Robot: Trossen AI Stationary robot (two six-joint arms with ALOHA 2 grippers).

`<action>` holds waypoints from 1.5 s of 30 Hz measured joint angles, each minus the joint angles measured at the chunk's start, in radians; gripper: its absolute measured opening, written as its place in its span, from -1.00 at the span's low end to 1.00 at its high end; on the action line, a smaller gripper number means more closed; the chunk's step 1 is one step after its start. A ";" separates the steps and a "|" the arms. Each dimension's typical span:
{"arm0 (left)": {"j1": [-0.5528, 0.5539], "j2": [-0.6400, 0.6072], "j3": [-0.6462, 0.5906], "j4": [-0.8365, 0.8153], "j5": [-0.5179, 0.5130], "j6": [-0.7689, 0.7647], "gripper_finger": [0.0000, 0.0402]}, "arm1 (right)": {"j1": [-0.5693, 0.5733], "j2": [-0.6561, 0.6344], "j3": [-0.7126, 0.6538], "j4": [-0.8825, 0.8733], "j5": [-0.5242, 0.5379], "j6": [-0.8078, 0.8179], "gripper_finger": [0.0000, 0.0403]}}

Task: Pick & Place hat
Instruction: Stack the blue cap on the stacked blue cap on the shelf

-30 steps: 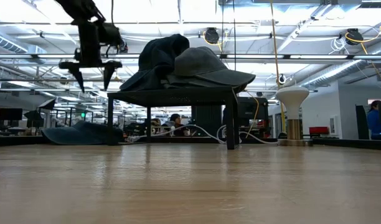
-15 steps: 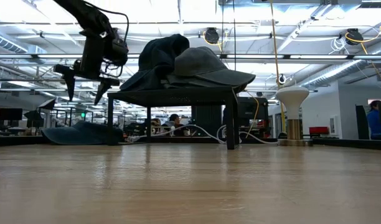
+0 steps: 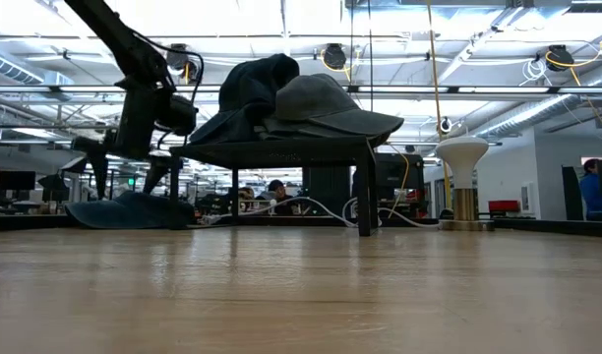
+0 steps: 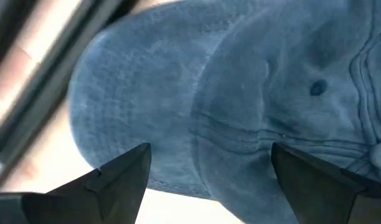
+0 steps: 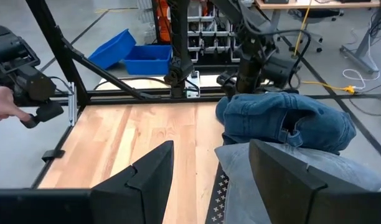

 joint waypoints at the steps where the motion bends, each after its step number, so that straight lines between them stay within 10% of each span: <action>1: -0.006 0.000 -0.009 0.012 0.000 -0.011 0.67 | 0.000 0.000 0.000 0.000 0.000 -0.011 0.00; 7: -0.030 -0.001 -0.030 0.006 -0.007 -0.048 0.47 | 0.000 0.000 0.000 0.001 0.000 -0.027 0.00; 22: -0.031 -0.124 -0.028 0.008 0.028 0.007 -0.94 | 0.000 0.000 0.000 0.036 -0.001 -0.019 0.00; 45: -0.090 -0.623 -0.028 0.184 -0.390 -0.257 -0.99 | 0.000 0.001 0.000 0.074 0.000 -0.022 0.00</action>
